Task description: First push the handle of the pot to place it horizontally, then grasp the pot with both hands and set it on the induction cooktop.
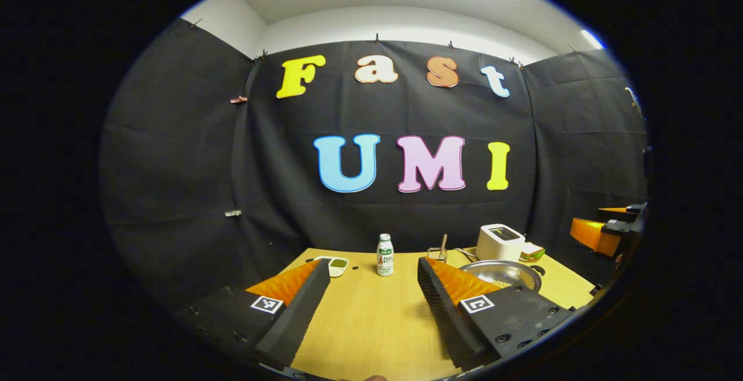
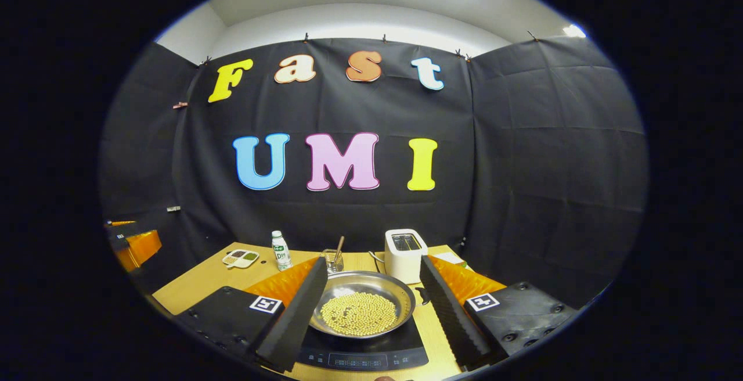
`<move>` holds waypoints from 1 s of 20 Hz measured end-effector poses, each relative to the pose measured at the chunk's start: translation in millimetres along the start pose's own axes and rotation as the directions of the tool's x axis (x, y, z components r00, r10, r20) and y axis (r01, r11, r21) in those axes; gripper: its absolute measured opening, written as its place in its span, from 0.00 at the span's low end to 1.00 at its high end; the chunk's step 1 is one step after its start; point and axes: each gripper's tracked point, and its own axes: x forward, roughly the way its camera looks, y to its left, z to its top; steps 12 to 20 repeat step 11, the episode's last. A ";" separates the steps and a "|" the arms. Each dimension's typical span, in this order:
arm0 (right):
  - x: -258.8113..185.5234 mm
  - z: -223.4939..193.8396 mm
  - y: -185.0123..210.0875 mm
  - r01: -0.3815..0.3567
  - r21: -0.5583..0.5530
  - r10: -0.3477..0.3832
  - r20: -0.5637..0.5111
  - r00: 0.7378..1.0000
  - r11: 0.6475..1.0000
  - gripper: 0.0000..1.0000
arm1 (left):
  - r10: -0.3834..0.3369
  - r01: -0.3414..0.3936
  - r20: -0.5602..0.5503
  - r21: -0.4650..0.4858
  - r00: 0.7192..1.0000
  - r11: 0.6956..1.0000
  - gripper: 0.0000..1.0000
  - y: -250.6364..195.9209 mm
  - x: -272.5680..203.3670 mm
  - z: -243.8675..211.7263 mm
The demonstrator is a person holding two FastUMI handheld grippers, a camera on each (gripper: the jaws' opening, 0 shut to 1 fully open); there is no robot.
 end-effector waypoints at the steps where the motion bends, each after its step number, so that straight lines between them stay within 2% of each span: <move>1: -1.8 -1.3 -5.1 0.014 0.014 -0.014 -0.001 1.000 1.000 0.99 | -0.009 0.009 -0.002 -0.011 1.000 1.000 0.95 -6.8 -4.2 -3.2; 8: -9.1 -5.0 -34.6 0.083 0.030 -0.083 -0.004 0.997 0.996 1.00 | -0.053 0.052 -0.019 -0.019 0.998 0.998 0.95 -22.4 -5.0 -4.4; 20: -13.8 -3.2 -38.2 0.086 0.042 -0.087 0.009 0.996 0.995 1.00 | -0.068 0.068 -0.011 -0.006 0.998 0.998 0.95 -27.2 -3.9 -0.8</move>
